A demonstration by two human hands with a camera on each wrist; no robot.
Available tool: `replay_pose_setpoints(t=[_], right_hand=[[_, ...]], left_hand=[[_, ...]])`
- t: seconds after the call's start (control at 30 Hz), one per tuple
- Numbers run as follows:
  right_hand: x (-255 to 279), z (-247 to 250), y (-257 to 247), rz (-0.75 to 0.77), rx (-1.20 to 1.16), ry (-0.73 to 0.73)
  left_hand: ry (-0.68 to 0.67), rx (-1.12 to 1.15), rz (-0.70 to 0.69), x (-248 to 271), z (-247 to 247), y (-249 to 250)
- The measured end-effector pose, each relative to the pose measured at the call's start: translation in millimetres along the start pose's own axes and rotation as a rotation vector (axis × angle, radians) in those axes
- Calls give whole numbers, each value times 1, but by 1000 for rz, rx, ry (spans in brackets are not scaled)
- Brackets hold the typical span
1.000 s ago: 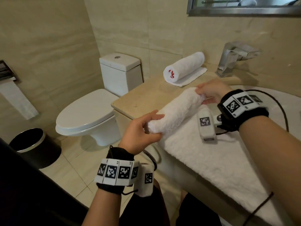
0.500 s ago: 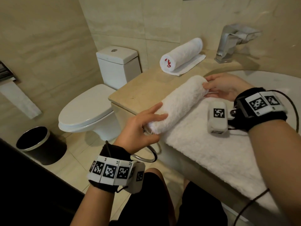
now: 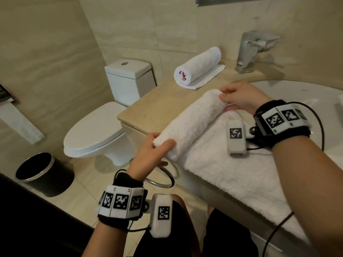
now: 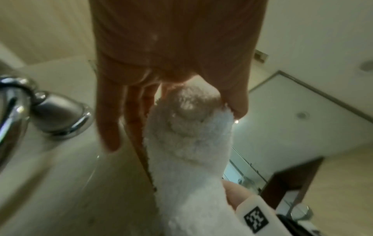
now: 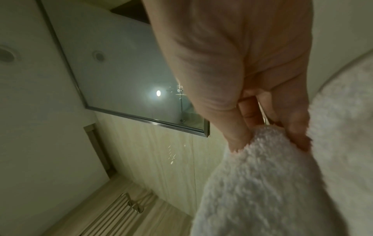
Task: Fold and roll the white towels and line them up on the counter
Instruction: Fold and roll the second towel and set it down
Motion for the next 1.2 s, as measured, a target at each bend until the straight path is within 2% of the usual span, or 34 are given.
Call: replay_pose_setpoints(t=[0.07,0.2,0.33,0.47,0.6,0.8,0.9,1.07,1.2], right_hand=[[-2,-4,0,-24,0,-32],[-7,-18,-9,-62,103,-114],[-18,-32,-40,238,427,-136],[-26,-52,-62,406,570,-203],[-38,-61,-70,452,764,-261],[-50,-69,-77,603,982,-243],[-48,-71,-76,649,1018,-283],[-46,-68,-73,679,1011,-283],[-39,-68,-66,676,1058,-336]], left_hand=[[-39,10,92,1,-4,-5],[73,4,25,-13,5,5],[175,-76,-27,-34,19,13],[251,-272,-187,-60,37,27],[215,-416,-233,-94,54,36],[118,-563,-230,-129,68,34],[112,-550,-277,-126,65,35],[170,-583,-497,-105,54,38],[160,-517,-541,-95,51,36]])
Point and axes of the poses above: each hand's wrist, its own x-axis away from the middle knuckle, its own z-axis out of the back of the hand, y = z × x, the point moved 6 cm from there along -x, towards the middle knuckle, and after that the axes turned 13 degrees about y, right-handed, at the moved point
